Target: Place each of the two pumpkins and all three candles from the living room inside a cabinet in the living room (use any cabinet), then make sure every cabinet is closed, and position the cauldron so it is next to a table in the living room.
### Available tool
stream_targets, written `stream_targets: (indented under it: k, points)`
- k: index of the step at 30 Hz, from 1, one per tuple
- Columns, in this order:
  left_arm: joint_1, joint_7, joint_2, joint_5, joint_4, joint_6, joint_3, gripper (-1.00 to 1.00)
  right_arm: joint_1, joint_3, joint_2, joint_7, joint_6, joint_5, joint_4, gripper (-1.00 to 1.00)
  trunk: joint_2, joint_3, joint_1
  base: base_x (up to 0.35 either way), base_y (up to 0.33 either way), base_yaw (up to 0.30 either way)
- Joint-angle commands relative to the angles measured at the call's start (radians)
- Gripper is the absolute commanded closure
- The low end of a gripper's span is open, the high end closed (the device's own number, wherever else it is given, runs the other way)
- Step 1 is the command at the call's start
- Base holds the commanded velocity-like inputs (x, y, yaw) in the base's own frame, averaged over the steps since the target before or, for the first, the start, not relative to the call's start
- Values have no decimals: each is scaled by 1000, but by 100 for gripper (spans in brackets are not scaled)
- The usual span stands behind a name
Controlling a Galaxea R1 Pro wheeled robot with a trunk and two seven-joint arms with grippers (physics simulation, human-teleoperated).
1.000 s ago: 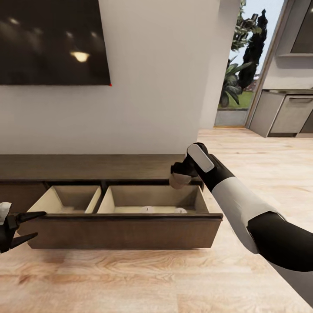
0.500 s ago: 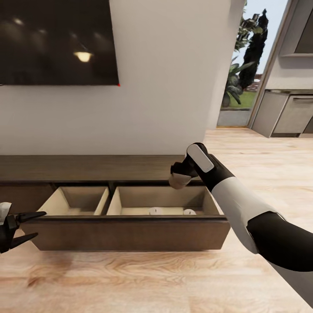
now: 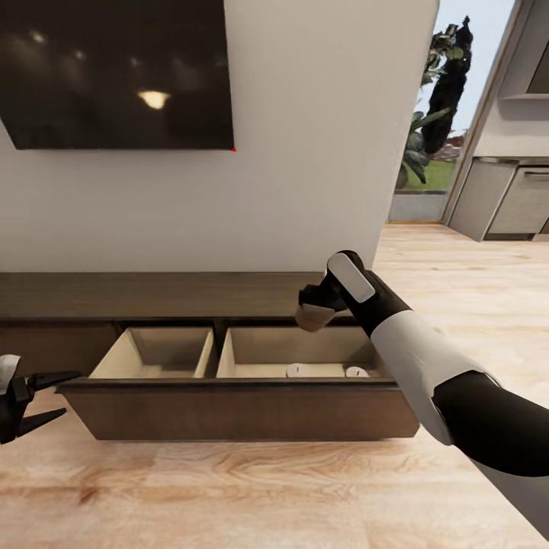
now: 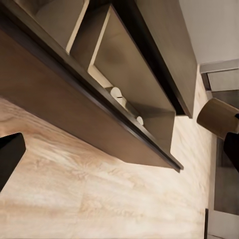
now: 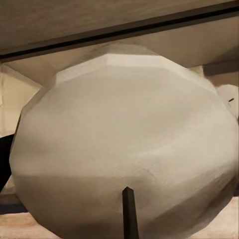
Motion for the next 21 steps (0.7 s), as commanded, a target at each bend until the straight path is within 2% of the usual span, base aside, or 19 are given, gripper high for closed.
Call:
stream_targets:
  k: [1,9,14,21]
  points:
    - [-1,10,0,10,1,3,1,-100,-1,3,0,-12,-2,-11,0,100,0,-1,0,124,277,0]
    - [-1,10,0,10,3,3,1,-100,-1,3,0,-11,-2,-11,2,100,0,-1,0,120,292,0]
    - [-1,10,0,10,5,3,2,-100,-1,5,7,-7,-2,-10,51,100,0,-1,0,55,313,0]
    - [-1,10,0,10,5,3,2,-100,-1,5,11,-6,-2,-10,72,100,0,-1,0,-135,281,0]
